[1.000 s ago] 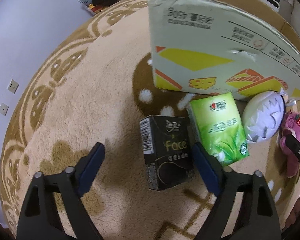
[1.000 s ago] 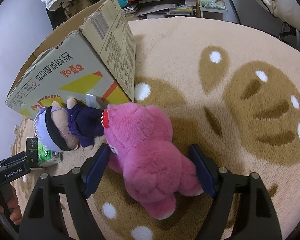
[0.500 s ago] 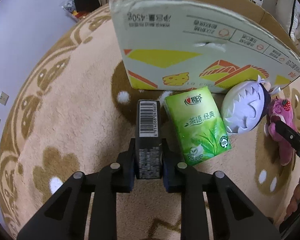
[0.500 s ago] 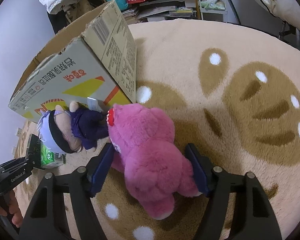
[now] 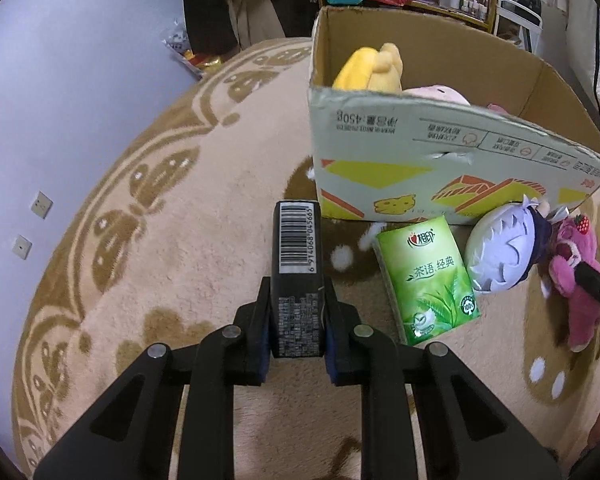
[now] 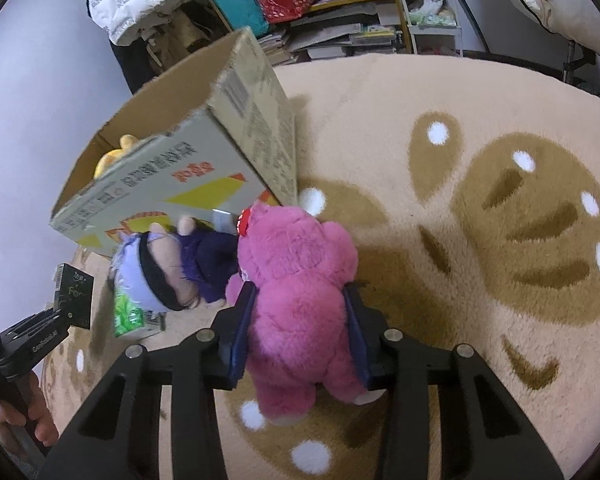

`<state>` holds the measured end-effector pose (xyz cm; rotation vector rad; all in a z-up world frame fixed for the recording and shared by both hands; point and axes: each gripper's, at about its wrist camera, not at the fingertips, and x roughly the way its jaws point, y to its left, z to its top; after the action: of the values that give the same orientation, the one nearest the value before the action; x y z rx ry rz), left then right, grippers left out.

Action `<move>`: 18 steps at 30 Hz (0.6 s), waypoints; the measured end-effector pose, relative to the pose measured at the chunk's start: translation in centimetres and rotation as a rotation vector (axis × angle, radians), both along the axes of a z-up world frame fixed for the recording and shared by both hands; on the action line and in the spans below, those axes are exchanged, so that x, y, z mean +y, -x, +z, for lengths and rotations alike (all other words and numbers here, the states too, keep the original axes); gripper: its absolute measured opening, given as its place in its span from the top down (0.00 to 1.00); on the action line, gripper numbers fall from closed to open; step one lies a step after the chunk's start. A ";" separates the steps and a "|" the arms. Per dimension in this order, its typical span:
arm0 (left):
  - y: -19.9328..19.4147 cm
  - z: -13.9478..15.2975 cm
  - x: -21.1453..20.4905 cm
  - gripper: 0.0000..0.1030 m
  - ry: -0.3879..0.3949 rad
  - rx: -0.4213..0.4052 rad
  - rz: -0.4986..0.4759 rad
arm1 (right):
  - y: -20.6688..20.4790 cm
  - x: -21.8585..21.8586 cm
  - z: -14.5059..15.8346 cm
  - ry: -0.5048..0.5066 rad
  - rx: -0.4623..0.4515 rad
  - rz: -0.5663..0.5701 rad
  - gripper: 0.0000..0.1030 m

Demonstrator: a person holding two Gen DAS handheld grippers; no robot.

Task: Organize soft objects
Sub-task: 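Lift the black tissue pack with the left tool while the right tool lifts the pink bear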

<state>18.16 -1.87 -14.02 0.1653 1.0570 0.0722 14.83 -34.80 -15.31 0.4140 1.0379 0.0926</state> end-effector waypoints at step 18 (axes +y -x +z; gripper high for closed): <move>1.7 7.3 1.2 0.81 0.043 -0.233 0.007 | 3.1 -1.2 6.3 -0.047 -0.201 -0.051 0.58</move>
<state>16.47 -0.67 -6.69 0.1112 0.8257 0.0730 11.77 -36.03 -8.99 0.4638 0.8278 0.1110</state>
